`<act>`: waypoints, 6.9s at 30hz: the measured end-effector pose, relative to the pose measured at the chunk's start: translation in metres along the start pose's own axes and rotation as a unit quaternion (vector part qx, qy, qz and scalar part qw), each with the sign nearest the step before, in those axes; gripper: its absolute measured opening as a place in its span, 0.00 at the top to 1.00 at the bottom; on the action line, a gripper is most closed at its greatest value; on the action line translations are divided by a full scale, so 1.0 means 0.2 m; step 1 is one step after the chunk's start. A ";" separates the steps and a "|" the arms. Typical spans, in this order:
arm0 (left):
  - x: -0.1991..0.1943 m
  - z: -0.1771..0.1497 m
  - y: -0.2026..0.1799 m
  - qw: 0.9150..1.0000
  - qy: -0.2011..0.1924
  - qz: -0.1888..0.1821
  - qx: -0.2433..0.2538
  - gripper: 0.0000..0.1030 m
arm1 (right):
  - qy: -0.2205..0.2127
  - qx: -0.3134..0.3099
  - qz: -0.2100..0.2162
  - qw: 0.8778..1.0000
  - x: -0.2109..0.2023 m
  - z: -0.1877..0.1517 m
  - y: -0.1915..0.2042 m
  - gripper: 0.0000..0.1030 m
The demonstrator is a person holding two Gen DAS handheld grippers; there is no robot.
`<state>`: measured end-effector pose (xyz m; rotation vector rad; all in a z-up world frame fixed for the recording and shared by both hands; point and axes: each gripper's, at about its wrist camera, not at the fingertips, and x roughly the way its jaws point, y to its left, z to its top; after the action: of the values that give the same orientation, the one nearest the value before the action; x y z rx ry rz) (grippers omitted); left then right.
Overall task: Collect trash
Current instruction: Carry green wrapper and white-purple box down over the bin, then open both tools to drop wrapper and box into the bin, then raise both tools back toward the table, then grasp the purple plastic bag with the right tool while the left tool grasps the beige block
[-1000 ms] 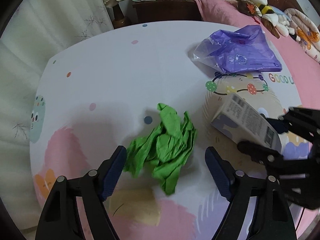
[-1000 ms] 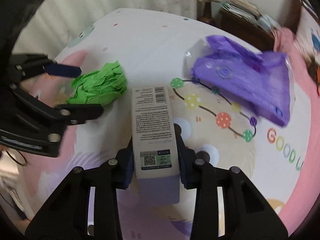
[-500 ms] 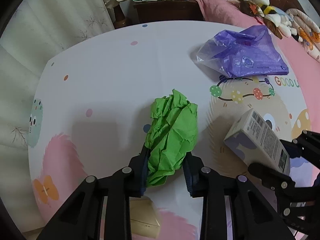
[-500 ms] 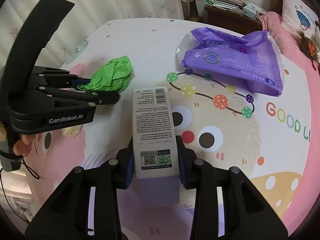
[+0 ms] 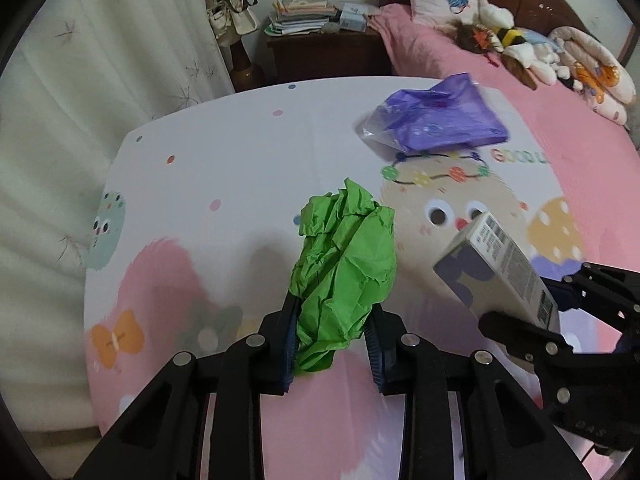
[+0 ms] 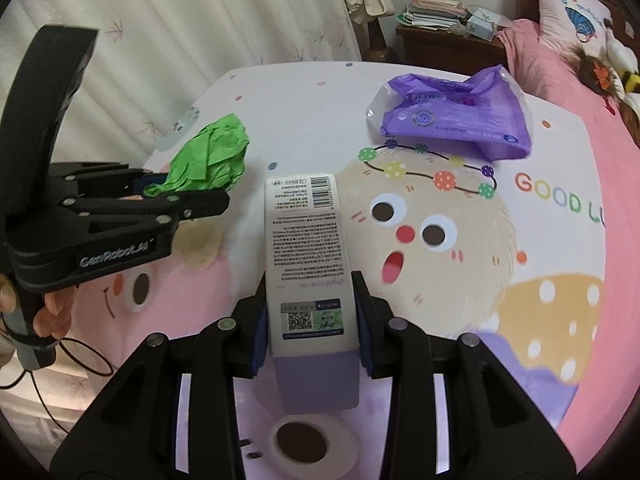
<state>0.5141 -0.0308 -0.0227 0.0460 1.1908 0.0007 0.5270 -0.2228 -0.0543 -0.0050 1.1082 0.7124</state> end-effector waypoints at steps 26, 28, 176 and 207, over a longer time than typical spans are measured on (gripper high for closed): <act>-1.13 -1.65 0.29 0.989 -0.057 -0.088 0.105 0.72 | -0.093 0.139 -0.070 0.983 -0.76 -1.09 1.24 0.69; -1.14 -1.79 0.31 0.987 -0.049 -0.095 0.120 0.72 | -0.095 0.149 -0.075 0.981 -0.77 -1.18 1.34 0.69; 0.39 -0.21 0.21 0.995 0.049 -0.044 0.077 0.27 | -0.093 0.325 -0.168 0.926 -0.03 -0.49 0.35 0.49; 0.38 0.42 0.36 0.999 -0.026 -0.020 0.036 0.40 | -0.141 0.391 -0.123 0.901 0.10 0.27 -0.29 0.39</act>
<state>0.6223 0.0395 -0.0584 0.0842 1.1395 -0.0785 0.6066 -0.2382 -0.0640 0.6165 1.0230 0.0001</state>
